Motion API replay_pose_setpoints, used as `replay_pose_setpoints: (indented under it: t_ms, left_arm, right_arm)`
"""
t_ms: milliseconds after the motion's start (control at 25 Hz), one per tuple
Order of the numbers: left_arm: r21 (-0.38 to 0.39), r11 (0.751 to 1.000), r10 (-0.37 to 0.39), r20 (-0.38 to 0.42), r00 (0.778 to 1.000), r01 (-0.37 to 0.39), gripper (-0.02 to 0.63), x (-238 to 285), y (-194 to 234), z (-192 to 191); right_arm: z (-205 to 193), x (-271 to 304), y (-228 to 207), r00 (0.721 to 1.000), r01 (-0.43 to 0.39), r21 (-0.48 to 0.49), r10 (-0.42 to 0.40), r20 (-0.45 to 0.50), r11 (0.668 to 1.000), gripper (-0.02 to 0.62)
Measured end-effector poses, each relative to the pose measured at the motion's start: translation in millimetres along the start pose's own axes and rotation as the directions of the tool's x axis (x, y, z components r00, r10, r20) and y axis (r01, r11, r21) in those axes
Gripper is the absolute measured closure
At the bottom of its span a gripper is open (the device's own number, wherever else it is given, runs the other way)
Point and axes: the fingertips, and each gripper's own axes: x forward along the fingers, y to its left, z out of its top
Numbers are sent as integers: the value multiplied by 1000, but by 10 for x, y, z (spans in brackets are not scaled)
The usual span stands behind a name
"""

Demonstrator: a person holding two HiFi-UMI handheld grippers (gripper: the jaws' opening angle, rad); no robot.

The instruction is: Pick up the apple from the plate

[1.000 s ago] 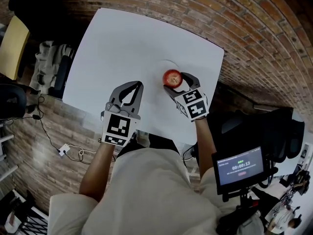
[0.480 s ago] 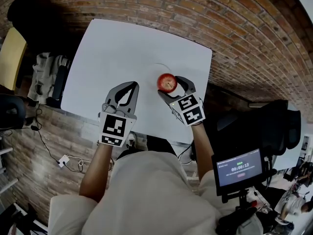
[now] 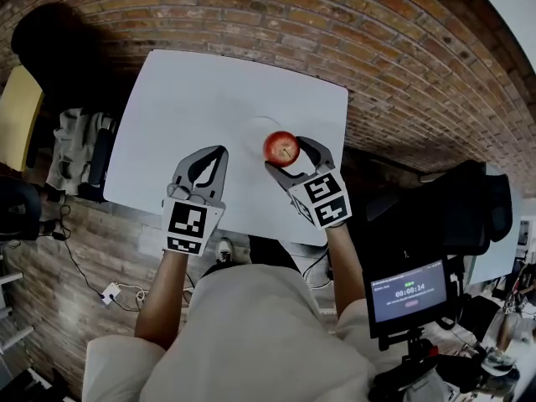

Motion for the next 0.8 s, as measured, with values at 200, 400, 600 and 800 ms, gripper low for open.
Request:
replay_pose_setpoints:
  t_ms: [200,400,600,800]
  left_arm:
    - [15,1000,-25,24,999,25,600,-27,-110,77]
    - [42,998,-58,58,997,56,600,-119,-268,205]
    - [52,996,-78,75,994,75,600,-150,-319,267]
    - [65,993,-105,87,991,100,600,-183,-380,312]
  right_arm:
    - [67,-203,39,999,36,20,-37,35,999,239]
    - [71,-472,99,995,77,35,-79,60,996,239]
    - [120,-638,119,991,106,48,-110,78,993,239]
    - [171,-779,157,987,127,52,-132,96,991,239]
